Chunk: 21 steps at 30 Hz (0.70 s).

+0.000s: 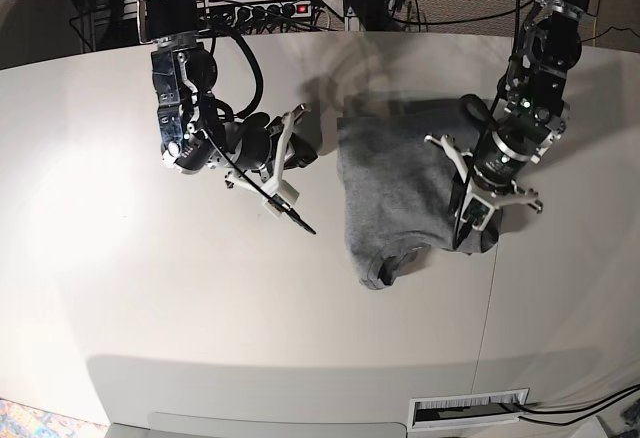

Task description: Fold the T-shirt properly

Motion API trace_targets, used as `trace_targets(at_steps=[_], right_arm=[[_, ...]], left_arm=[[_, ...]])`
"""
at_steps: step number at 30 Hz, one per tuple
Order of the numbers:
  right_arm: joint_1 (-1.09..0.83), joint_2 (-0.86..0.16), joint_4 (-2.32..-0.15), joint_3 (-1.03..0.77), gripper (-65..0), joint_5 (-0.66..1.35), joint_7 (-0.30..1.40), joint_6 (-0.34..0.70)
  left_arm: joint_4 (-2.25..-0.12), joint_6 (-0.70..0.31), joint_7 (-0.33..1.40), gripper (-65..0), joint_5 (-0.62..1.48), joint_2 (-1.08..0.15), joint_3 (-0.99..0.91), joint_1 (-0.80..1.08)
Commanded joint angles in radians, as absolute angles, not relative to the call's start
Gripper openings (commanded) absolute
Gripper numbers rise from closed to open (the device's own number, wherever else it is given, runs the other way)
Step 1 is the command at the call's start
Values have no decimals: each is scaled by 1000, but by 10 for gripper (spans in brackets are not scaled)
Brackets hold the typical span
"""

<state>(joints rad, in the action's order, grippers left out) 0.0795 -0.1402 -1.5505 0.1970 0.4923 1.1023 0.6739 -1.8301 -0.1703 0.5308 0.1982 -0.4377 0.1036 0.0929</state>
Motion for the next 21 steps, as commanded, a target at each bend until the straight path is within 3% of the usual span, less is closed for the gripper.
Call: trace_targets(at_steps=[1,11,21], right_arm=[[97,-144,-1563,194,-650,493,1058,672],[97,-144,-1564,173,-650,470,976,669],[97,-144,-1564,-67,-650,470,935,669]], left_arm=[[-1846,-173,509,-650,228,-449,96,93],[-1846,-186,464,-650,399,-416,96,114],[-1726,-238,438,-650,418,-294,96,113]])
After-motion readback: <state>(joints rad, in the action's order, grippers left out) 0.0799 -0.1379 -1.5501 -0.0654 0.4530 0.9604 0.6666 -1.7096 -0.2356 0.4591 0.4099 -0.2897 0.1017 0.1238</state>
